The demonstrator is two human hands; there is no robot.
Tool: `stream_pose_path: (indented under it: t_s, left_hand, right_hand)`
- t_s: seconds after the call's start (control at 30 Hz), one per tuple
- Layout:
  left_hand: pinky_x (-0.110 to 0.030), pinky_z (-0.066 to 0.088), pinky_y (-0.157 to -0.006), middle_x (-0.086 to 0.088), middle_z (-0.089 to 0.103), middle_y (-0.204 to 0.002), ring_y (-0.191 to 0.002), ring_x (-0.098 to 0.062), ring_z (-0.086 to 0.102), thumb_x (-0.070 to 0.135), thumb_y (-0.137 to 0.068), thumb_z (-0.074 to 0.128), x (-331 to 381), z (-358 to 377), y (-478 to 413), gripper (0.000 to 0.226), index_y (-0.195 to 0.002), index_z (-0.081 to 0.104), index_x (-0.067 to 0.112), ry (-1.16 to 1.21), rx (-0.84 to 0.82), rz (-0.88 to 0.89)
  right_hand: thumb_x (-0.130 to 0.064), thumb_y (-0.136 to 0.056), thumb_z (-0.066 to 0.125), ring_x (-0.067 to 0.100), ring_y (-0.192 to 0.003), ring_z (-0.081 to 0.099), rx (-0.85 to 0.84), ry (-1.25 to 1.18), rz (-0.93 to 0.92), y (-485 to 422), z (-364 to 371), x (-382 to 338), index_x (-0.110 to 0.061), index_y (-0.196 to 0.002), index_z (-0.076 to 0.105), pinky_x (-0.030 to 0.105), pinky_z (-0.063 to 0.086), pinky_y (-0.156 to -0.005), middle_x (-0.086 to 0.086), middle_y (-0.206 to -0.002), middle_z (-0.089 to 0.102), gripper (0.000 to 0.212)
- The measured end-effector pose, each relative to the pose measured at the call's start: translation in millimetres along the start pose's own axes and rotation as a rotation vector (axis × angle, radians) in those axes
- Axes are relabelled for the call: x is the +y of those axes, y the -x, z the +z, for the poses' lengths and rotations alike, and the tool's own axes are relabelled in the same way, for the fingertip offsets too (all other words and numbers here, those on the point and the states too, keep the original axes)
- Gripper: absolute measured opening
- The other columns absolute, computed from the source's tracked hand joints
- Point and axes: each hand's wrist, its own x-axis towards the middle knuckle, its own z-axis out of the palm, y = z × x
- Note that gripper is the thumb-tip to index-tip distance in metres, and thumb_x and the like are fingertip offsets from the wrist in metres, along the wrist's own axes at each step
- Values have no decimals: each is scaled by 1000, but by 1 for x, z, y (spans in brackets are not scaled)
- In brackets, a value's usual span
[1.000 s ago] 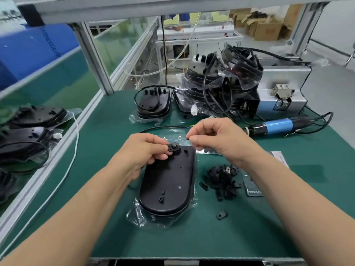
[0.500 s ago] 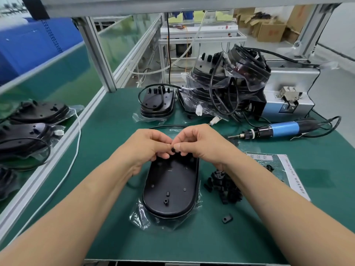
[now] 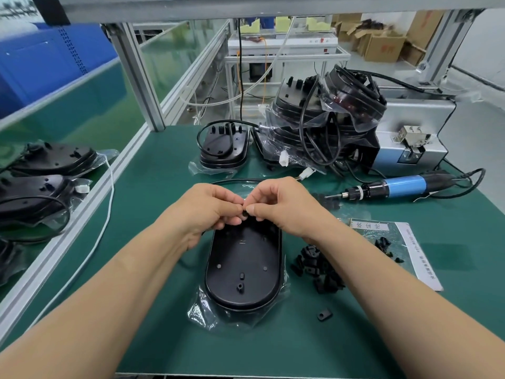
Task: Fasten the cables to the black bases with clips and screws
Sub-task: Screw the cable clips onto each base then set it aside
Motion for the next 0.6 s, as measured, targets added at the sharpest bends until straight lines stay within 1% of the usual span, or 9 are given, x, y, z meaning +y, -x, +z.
stream_pose_path:
  t_s: [0.13,0.23,0.3,0.37,0.47,0.53,0.6]
  left_hand:
    - [-13,42,-42,-8,73,-69,-53,-7,65,-7,-80,66,3,-2,1,16,-80,69,9,13,-13,-34]
    - [-13,44,-43,-9,73,-70,-53,-8,66,-9,-79,66,5,-2,1,17,-80,68,8,19,-11,-54]
    - [-14,44,-44,-8,73,-70,-54,-8,66,-9,-79,66,5,-2,2,17,-80,68,9,24,-12,-62]
    - [-13,45,-44,-8,72,-70,-55,-9,67,-8,-79,66,4,-2,2,17,-80,68,8,31,-10,-64]
    - [-15,50,-47,-9,71,-70,-58,-12,69,-9,-79,67,3,-2,3,16,-83,68,7,58,-14,-67]
    - [-18,55,-52,-11,72,-71,-60,-15,70,-10,-80,66,5,-4,2,16,-85,69,5,97,-31,-94]
    - [-22,59,-58,-15,72,-74,-61,-19,71,-11,-80,67,7,-7,2,16,-85,71,4,107,-48,-115]
  right_hand:
    - [-6,-84,74,5,-62,61,-22,-46,16,-1,-1,2,-19,-79,74,23,48,-67,-8,-65,68,13]
    - [-4,-84,73,3,-60,59,-63,-63,34,-3,-4,0,-16,-80,74,13,43,-57,-9,-61,66,13]
    - [-3,-84,72,2,-58,59,-80,-68,41,-4,-5,-1,-15,-81,74,11,41,-54,-10,-59,65,12]
    - [-4,-84,72,2,-59,59,-82,-60,37,-5,-4,-2,-14,-81,74,13,42,-55,-10,-60,65,11]
    - [-10,-84,75,4,-63,59,-28,39,-6,-6,0,0,-18,-82,74,23,47,-64,-7,-68,67,8]
    - [-18,-83,77,5,-68,56,21,129,-51,-5,2,3,-23,-88,71,23,47,-69,-8,-82,66,10]
    - [-22,-84,77,10,-80,56,32,159,-95,-5,1,8,-24,-104,67,19,43,-73,-7,-100,63,23]
